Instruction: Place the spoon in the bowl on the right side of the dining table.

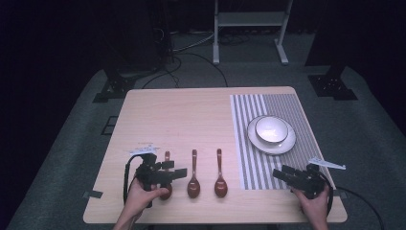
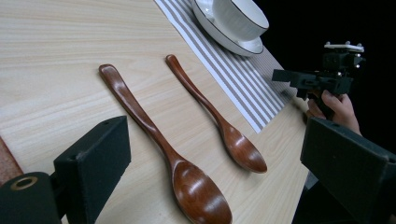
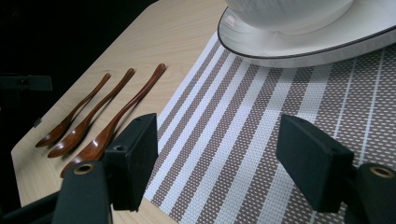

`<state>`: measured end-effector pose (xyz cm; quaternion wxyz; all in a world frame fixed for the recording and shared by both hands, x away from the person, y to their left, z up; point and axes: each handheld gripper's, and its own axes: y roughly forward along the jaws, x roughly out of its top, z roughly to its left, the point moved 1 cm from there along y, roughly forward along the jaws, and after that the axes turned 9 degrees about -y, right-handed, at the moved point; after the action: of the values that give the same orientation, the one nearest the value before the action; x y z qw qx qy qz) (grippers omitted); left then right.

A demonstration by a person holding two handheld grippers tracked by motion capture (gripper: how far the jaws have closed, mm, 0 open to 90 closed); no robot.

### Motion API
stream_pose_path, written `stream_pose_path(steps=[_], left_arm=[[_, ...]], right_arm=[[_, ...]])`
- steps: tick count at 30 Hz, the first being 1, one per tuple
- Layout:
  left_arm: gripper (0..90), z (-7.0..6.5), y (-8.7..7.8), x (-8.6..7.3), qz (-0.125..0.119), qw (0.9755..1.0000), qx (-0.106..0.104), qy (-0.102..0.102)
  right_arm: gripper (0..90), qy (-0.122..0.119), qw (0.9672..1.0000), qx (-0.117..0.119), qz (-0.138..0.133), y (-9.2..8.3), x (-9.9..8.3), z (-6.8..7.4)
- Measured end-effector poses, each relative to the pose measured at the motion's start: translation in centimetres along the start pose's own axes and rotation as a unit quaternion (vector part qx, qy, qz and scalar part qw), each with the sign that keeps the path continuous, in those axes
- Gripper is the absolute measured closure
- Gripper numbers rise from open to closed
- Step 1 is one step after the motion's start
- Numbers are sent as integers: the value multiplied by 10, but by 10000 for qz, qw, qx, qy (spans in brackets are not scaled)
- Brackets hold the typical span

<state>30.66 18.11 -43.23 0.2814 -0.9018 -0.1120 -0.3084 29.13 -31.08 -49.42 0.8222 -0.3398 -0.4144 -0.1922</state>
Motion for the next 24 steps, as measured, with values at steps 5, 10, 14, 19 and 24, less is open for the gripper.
stream_pose_path(steps=[5, 10, 14, 19, 24], left_arm=[[74, -3, 4, -2, 67, 10000, -23, 7], [74, -6, 9, -4, 156, 9998, -86, 48], [74, -8, 11, -4, 202, 9997, -160, 45], [74, -11, 18, -6, 285, 9992, -293, 34], [74, -16, 24, -7, 374, 9986, -381, 54]], right_arm=[[285, -16, 10000, 4, -3, 1, 0, 1], [285, -26, 10000, 9, 11, 1, 0, 2], [285, -23, 10000, 7, 8, 2, 0, 1], [285, -12, 10000, 8, 13, 2, 0, 2], [285, -32, 10000, 11, 36, 3, 0, 2]])
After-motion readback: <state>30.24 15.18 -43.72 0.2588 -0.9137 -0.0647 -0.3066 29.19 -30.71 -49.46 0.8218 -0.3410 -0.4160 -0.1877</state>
